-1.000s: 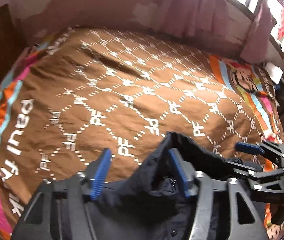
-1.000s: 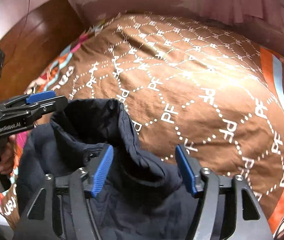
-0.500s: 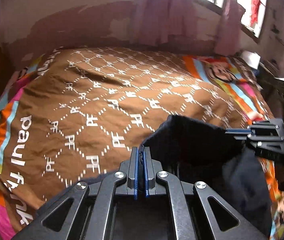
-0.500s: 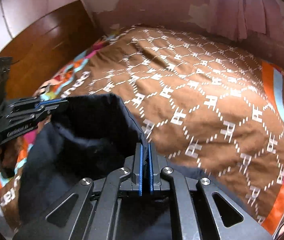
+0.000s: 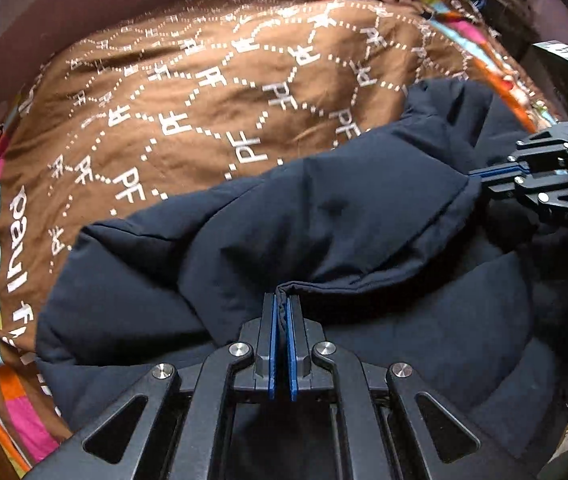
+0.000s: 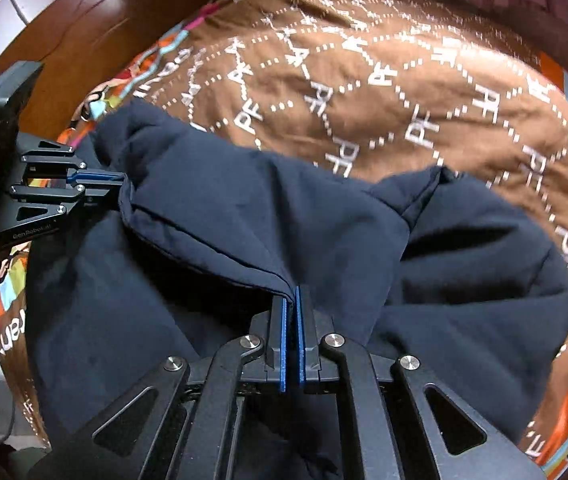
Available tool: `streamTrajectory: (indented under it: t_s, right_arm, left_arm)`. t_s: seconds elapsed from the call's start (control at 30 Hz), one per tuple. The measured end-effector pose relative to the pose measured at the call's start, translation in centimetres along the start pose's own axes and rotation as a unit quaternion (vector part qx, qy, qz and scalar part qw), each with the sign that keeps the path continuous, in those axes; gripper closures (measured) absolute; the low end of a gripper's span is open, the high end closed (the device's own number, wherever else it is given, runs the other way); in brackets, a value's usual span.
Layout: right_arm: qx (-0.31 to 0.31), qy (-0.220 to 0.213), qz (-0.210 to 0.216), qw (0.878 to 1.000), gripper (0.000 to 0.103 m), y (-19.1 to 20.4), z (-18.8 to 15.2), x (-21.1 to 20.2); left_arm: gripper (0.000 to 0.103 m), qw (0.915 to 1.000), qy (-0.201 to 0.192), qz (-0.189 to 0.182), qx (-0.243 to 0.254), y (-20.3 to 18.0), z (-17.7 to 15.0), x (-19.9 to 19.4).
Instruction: Fold large clothes
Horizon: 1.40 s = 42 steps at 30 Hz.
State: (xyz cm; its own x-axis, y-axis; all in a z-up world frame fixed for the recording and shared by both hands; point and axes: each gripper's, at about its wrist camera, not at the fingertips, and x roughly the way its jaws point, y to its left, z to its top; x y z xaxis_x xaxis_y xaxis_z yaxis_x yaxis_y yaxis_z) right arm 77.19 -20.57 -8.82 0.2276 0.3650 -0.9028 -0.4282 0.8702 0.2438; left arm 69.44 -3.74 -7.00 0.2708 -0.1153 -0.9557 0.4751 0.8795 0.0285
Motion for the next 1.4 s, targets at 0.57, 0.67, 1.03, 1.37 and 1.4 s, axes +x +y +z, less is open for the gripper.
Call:
streamTrajectory:
  t_s: [0.57,0.67,1.03,1.37,1.4]
  right_arm:
    - [-0.020,0.010,-0.020,1.000,0.097,1.2,-0.3,0.5]
    - [-0.037,-0.004,-0.012,0.999,0.096,1.4,1.1,-2.2]
    - [0.158,-0.115,0.106,0.975,0.067,-5.3,6.8,-3.3]
    - [0.160,-0.048,0.126,0.978,0.067,-2.3,5.4,3.6]
    - [0.138,-0.036,0.120,0.982,0.067,-1.7,5.2,3.7]
  left_arm:
    - [0.095,0.9948,-0.053,-0.032,-0.081,1.5,-1.6,-2.0]
    - [0.094,0.9892,-0.085,-0.050,-0.109,2.5,-1.4,-4.5]
    - [0.086,0.9612,-0.175,-0.112,-0.181,5.0,5.3,-7.4]
    - [0.088,0.9706,-0.054,-0.174,-0.157,2.7,6.3,1.5]
    - [0.089,0.9735,-0.042,-0.176,-0.140,2.2,5.8,1.9]
